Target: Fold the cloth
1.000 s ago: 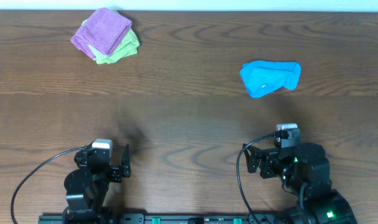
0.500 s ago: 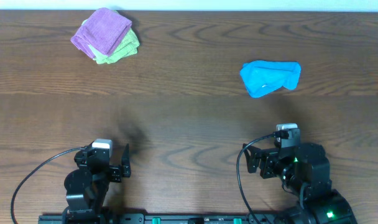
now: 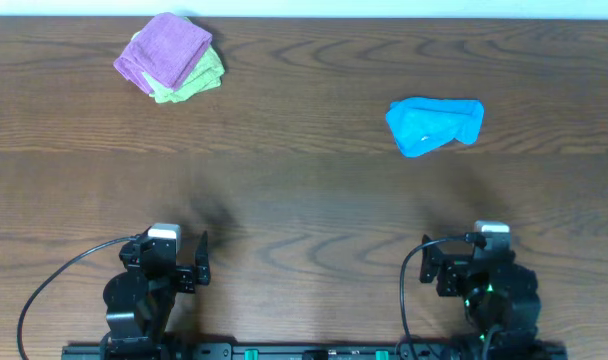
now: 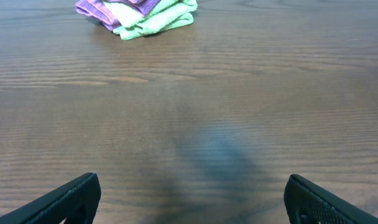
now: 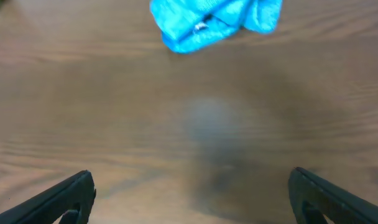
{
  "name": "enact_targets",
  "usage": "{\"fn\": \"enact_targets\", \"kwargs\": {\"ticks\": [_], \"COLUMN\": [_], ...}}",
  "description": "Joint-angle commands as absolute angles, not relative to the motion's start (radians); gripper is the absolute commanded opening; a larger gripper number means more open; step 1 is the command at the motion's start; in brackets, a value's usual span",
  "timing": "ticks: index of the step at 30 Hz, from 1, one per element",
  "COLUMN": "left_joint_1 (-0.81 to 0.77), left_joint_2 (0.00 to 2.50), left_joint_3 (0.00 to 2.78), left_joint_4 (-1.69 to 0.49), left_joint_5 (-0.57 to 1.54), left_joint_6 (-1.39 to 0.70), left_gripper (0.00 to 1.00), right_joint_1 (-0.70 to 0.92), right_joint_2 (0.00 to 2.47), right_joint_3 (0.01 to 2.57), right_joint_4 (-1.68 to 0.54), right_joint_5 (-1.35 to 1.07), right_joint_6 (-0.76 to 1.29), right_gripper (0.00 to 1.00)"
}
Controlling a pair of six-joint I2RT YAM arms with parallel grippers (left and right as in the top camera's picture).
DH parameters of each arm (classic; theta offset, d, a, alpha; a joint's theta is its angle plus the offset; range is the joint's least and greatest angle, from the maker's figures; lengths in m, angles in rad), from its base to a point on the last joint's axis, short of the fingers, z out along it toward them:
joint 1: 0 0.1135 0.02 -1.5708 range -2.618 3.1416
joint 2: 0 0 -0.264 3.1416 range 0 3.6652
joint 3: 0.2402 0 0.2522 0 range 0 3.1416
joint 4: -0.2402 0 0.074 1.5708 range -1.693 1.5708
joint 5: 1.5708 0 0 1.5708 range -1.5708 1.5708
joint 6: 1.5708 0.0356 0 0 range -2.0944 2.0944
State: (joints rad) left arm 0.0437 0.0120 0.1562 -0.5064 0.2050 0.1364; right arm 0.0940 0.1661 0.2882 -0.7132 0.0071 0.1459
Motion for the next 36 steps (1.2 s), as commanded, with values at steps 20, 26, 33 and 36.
{"fn": "enact_targets", "kwargs": {"ticks": [20,26,33,36], "left_joint_1": [0.039,0.039,0.039,0.039], "left_joint_2": [0.004,0.004,0.004,0.004], "left_joint_3": [0.141,0.141,0.141,0.141], "left_joint_4": [-0.511,-0.511,-0.511,-0.511], "left_joint_5": [0.201,0.201,0.201,0.201], "left_joint_6": [0.157,0.157,0.157,0.157], "left_gripper": [0.95,0.95,0.96,0.95], "right_joint_1": [0.049,0.049,0.049,0.049], "right_joint_2": [0.029,0.030,0.030,0.031], "right_joint_3": [0.187,0.187,0.187,0.187], "right_joint_4": [-0.840,-0.836,-0.841,-0.842], "right_joint_5": [-0.027,-0.027,0.000,0.093], "right_joint_6": [0.054,0.054,0.054,0.054], "right_gripper": [0.99,0.99,0.99,0.99]}}
